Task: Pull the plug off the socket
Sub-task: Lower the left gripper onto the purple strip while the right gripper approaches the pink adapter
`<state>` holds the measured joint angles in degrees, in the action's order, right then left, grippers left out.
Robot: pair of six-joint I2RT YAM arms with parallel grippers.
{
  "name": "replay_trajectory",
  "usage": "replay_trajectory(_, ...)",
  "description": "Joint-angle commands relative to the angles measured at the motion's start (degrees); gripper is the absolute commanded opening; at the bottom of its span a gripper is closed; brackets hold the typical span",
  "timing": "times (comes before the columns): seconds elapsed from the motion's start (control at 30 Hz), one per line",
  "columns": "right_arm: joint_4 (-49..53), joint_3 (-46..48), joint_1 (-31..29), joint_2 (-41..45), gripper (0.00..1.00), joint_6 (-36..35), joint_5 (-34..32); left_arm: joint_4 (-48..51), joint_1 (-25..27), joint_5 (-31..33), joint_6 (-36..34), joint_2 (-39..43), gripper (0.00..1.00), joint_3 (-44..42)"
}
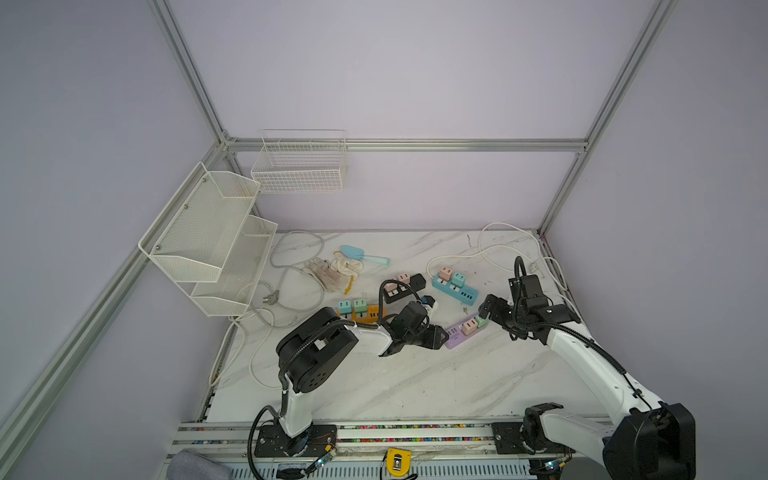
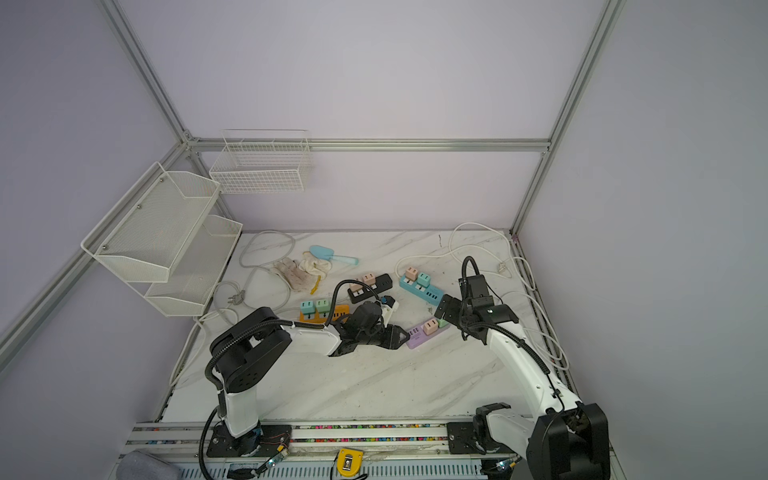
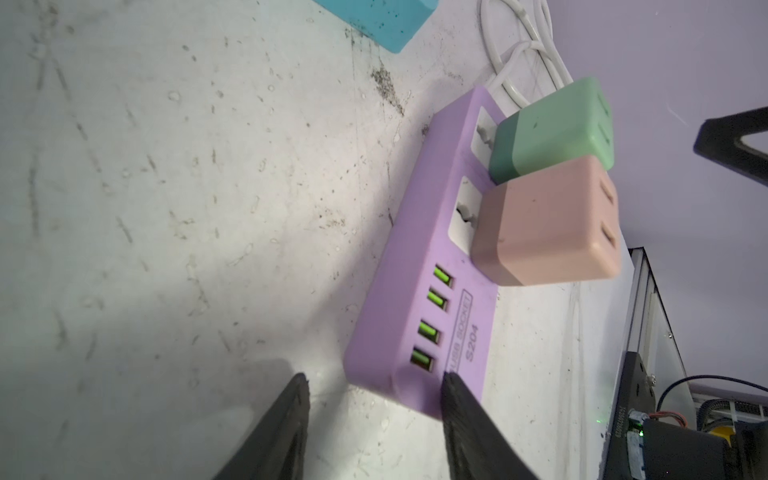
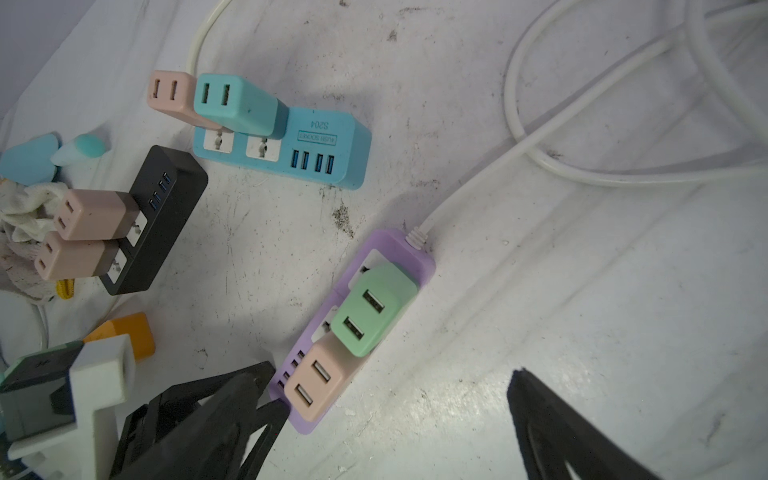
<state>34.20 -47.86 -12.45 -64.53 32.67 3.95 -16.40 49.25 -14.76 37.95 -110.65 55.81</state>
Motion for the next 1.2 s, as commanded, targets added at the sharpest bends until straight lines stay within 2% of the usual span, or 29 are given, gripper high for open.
replay_trajectory(0.0, 0.86, 0.76, -0.25, 1.66, 0.97, 0.69, 0.11, -4.13, 0.18, -2.16, 0.93, -0.43, 0.5, 5.1)
replay_trajectory(0.17, -1.12, 1.19, -0.25, 2.11, 0.98, -1.09, 1.02, -5.08, 0.34, -3.42, 2.23, -1.75, 0.48, 5.38)
replay_trajectory(0.23, -0.89, 0.29, -0.28, 3.18, 0.97, -2.89, -1.8, -5.15, 0.73, -3.28, 2.9, -1.94, 0.48, 5.12)
replay_trajectory(0.3, -1.31, -0.09, -0.3, 5.07, 0.98, -2.96, -3.75, -5.26, 1.36, -3.3, 3.25, -2.37, 0.48, 5.13)
replay_trajectory(0.37, -1.29, -0.71, -0.3, 5.83, 0.97, -0.58, -2.08, -5.33, 2.1, -3.5, 3.68, -2.96, 0.47, 5.31)
replay_trajectory(0.6, 2.94, -2.36, -0.29, -0.29, 0.97, -2.34, -1.78, -7.42, 5.07, -3.5, 5.74, -4.57, 0.44, 6.01)
replay_trajectory(0.8, 7.42, -5.55, -0.3, -1.09, 0.97, -2.08, -4.72, -8.94, 7.85, -1.08, 8.85, -5.78, 0.42, 5.98)
replay_trajectory(1.0, 12.42, -5.84, -0.51, -2.91, 0.96, -1.24, -3.9, -10.55, 9.44, 0.01, 10.82, -6.54, 0.4, 5.36)
replay_trajectory(1.17, 14.51, -4.82, -2.79, -1.87, 0.91, 1.11, -3.68, -10.67, 9.68, 0.76, 12.32, -6.98, 0.38, 4.31)
